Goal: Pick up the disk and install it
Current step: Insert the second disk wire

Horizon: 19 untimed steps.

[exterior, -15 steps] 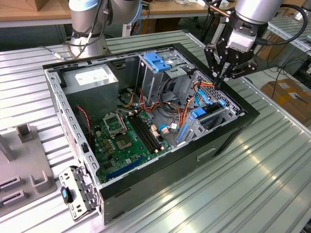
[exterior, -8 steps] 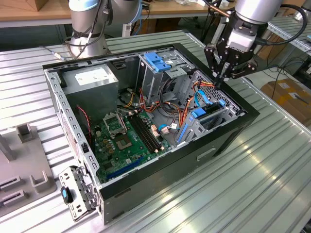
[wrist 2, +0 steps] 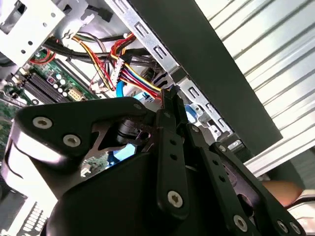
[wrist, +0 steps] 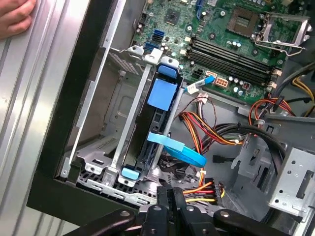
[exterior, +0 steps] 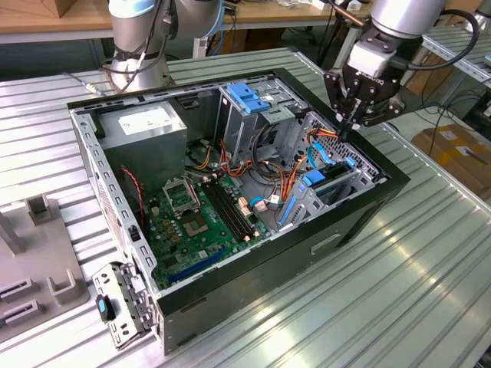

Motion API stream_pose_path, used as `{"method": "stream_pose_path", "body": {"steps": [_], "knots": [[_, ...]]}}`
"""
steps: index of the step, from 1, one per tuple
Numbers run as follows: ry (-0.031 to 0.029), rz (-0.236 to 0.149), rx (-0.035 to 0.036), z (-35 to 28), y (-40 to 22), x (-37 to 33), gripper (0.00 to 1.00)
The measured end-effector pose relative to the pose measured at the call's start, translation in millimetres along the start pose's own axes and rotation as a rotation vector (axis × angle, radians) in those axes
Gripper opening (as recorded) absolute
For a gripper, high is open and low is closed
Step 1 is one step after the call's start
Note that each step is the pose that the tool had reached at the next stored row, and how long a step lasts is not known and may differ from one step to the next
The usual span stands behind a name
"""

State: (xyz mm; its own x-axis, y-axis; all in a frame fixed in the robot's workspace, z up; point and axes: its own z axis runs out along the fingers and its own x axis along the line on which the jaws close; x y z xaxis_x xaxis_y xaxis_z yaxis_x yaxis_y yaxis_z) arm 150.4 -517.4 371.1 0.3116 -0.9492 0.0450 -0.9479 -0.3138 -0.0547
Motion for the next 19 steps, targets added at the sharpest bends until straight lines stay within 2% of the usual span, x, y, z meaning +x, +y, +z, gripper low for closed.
{"method": "stream_pose_path", "body": {"steps": [2,4,6,7,11,13,17,18,19], "knots": [[0.0019,0.037,-0.0017,0.2,0.0,0.0,0.16],[0.0054,0.099,-0.0044,0.4,0.0,0.0,0.16],[0.0072,0.133,-0.0060,0.6,0.0,0.0,0.16],[0.0090,0.166,-0.0075,0.8,0.0,0.0,0.16],[0.0135,0.247,-0.0111,1.3,0.1,0.0,0.16],[0.0146,0.266,-0.0120,1.4,0.1,0.0,0.16],[0.0148,0.269,-0.0121,1.4,0.1,-0.1,0.16],[0.0001,0.270,-0.0095,1.3,0.0,0.0,0.16],[-0.0257,0.272,-0.0047,1.4,0.1,0.2,0.16]]}}
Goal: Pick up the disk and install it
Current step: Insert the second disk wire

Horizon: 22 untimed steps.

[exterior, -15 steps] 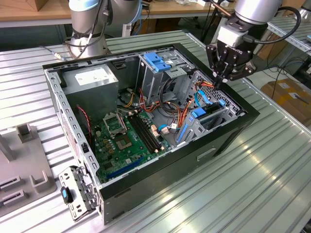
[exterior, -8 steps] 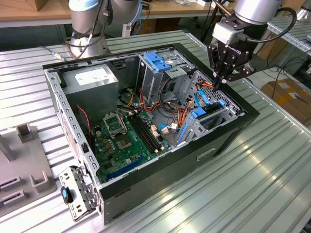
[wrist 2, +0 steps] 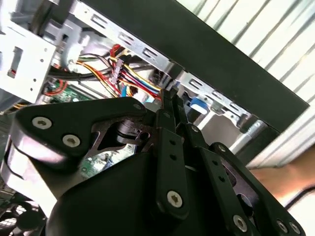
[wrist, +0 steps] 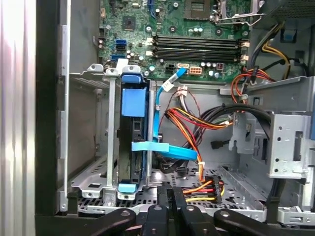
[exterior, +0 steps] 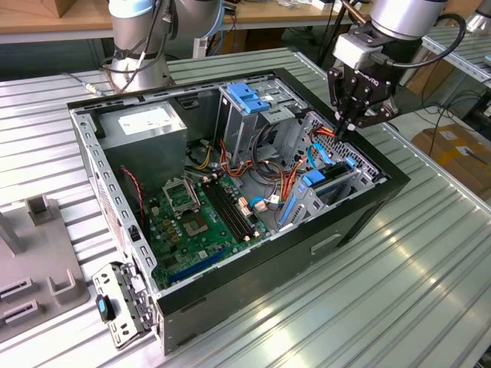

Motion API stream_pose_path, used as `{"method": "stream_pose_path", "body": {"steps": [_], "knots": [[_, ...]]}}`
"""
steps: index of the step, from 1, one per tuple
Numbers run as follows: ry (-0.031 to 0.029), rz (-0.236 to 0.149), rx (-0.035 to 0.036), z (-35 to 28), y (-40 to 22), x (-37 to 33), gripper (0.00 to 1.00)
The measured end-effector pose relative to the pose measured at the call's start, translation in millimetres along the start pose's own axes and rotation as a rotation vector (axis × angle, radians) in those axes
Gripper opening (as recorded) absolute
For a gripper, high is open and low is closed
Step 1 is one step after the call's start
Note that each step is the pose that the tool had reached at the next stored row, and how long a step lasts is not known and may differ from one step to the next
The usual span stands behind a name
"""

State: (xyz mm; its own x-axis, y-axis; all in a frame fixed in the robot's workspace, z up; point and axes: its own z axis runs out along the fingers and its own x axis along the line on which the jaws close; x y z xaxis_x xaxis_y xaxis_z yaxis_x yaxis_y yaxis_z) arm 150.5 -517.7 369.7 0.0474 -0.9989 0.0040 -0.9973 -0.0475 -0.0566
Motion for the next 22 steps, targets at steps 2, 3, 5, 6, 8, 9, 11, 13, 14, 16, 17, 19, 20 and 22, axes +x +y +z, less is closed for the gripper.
{"method": "stream_pose_path", "body": {"steps": [2,3,5,6,8,9,11,13,14,16,17,19,20,22], "knots": [[-0.0166,0.001,0.0008,-0.1,0.1,0.4,0.16],[-0.0272,0.002,0.0013,0.0,0.3,1.2,0.16],[-0.0444,0.003,0.0022,0.0,0.8,3.7,0.16],[-0.0583,0.003,0.0028,0.0,1.2,5.7,0.16],[-0.0924,0.005,0.0045,-0.1,2.3,10.6,0.16],[-0.1070,0.006,0.0052,-0.1,3.0,13.5,0.16],[-0.1246,0.007,0.0061,-0.2,4.1,18.9,0.16],[-0.1385,0.008,0.0074,0.0,8.8,28.8,0.16],[-0.1391,0.008,0.0075,0.1,10.1,30.6,0.16],[-0.1394,0.008,0.0077,2.4,13.0,36.3,0.16],[-0.1396,0.008,0.0077,3.7,14.2,41.0,0.16],[-0.1392,0.008,0.0077,4.9,15.7,46.1,0.16],[-0.1393,0.008,0.0077,5.9,16.8,47.9,0.16],[-0.1395,0.008,0.0077,7.5,18.7,48.7,0.16]]}}
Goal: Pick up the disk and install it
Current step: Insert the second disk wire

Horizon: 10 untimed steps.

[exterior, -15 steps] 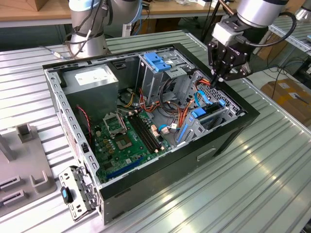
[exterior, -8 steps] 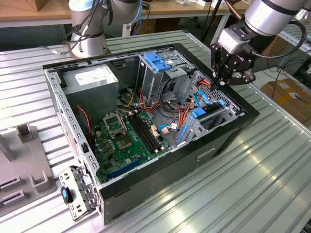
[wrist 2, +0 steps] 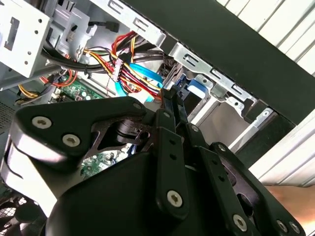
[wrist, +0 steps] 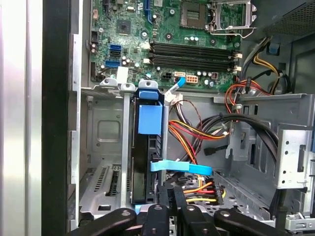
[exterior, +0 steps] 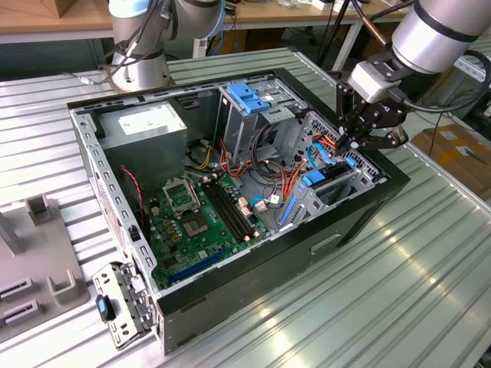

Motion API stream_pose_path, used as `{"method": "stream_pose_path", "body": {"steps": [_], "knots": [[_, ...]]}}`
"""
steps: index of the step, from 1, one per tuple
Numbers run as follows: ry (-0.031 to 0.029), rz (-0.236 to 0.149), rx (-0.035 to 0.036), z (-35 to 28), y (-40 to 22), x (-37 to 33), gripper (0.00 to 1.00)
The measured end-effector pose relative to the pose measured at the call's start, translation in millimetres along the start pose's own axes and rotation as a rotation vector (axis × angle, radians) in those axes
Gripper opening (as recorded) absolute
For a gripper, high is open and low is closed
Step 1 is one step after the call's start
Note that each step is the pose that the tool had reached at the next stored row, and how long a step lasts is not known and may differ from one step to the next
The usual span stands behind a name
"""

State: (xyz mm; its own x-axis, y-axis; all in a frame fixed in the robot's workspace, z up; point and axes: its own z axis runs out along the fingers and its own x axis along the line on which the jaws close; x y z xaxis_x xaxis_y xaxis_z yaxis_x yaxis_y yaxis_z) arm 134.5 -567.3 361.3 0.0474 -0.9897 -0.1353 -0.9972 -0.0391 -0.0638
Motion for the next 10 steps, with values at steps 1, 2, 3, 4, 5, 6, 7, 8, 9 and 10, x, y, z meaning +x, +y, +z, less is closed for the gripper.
{"method": "stream_pose_path", "body": {"steps": [1,2,3,4,5,6,7,8,9,10], "knots": [[0.0001,0.000,0.0000,0.0,0.1,0.0,0.16],[0.0002,0.000,0.0000,0.0,0.1,0.0,0.16],[0.0002,0.000,0.0000,0.0,0.1,0.0,0.16],[0.0001,0.000,0.0000,0.2,0.2,0.2,0.16],[-0.0001,0.000,0.0000,1.0,0.4,0.9,0.16],[0.0000,0.000,0.0000,1.6,0.8,1.6,0.16],[-0.0001,0.000,0.0000,2.3,1.1,2.3,0.16],[0.0001,0.000,0.0000,3.4,1.8,3.0,0.16],[0.0002,0.000,0.0000,4.0,2.1,3.5,0.16],[0.0002,0.000,0.0000,4.5,2.2,3.8,0.16]]}}
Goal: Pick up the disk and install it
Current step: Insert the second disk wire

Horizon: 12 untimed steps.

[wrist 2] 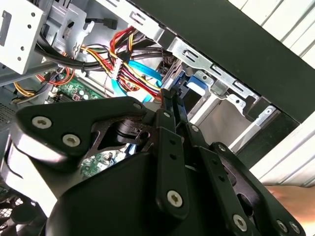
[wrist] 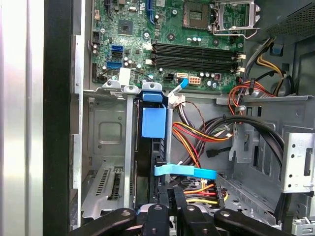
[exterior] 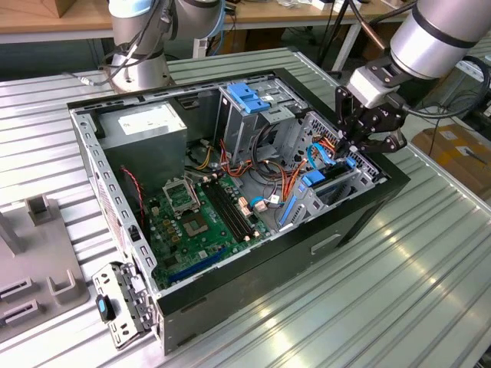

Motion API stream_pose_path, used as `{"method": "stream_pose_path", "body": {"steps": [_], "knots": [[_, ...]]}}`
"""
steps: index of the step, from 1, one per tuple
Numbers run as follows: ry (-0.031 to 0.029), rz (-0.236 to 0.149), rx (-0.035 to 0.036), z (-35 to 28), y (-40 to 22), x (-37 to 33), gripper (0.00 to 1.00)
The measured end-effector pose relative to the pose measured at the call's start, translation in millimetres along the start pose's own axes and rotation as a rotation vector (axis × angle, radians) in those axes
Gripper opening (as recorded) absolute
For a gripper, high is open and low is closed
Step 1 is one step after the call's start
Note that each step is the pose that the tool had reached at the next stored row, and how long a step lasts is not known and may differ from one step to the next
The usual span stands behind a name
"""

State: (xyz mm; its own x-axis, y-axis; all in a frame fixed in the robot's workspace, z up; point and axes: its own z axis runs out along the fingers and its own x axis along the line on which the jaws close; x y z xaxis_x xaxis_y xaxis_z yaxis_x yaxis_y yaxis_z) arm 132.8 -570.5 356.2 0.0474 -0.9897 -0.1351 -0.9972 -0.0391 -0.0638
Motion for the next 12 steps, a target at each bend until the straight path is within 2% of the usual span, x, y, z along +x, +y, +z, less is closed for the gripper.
{"method": "stream_pose_path", "body": {"steps": [12], "knots": [[0.0013,0.000,-0.0001,1.5,3.2,5.9,0.16]]}}
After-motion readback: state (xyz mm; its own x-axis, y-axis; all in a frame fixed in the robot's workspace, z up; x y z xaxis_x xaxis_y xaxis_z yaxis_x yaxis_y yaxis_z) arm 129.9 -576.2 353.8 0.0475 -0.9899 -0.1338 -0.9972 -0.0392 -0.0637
